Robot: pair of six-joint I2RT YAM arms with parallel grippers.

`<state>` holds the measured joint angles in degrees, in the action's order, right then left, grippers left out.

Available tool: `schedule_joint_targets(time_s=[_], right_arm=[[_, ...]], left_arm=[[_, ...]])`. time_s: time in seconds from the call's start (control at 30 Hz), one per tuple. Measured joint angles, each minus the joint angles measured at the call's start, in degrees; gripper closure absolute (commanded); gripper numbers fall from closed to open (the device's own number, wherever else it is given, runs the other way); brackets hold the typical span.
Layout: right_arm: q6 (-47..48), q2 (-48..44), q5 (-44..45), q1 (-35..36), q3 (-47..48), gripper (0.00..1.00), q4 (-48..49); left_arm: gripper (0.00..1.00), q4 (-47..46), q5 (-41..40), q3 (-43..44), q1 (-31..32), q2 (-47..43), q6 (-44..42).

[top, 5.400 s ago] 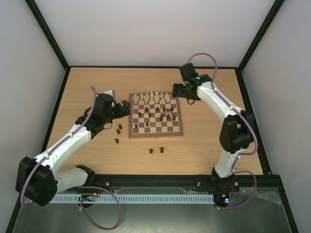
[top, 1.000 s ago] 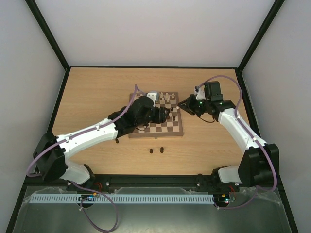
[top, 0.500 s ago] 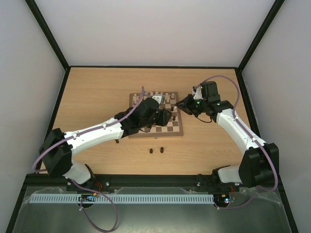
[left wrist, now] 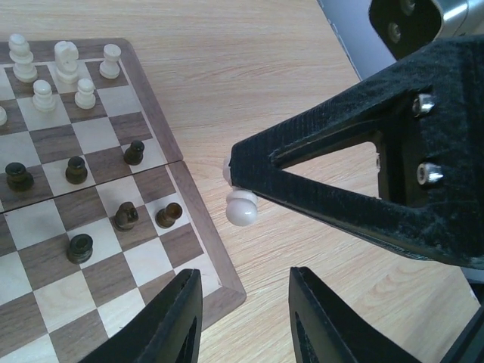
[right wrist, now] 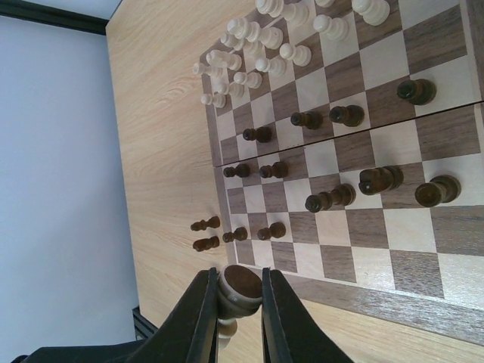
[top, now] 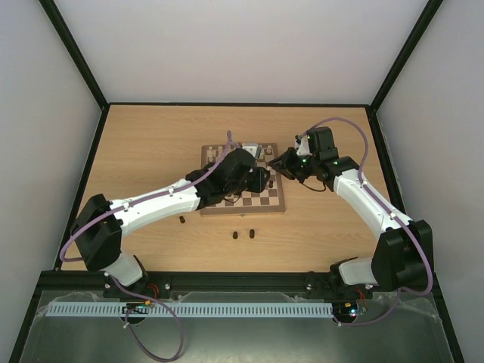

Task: Set up the chess pieces on the board
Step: Place the chess piece on the chessboard.

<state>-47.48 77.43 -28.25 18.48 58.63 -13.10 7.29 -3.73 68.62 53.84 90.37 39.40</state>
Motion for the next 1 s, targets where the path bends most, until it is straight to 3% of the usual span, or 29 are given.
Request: schedule_joint_targets(time_s=[0.37, 0.77, 1.0], right_arm=[[-1.27, 0.11, -2.12, 0.04, 0.0, 0.96, 1.44], [-1.42, 0.11, -3.04, 0.04, -0.07, 0.96, 1.44], [-1.46, 0.11, -3.69, 0.04, -0.09, 0.96, 1.46]], left_arm=[[0.69, -0.07, -1.51, 0.02, 0.0, 1.03, 0.02], [0.61, -0.57, -3.69, 0.02, 0.63, 1.05, 0.02], [0.65, -1.01, -5.46, 0.02, 0.63, 1.16, 0.02]])
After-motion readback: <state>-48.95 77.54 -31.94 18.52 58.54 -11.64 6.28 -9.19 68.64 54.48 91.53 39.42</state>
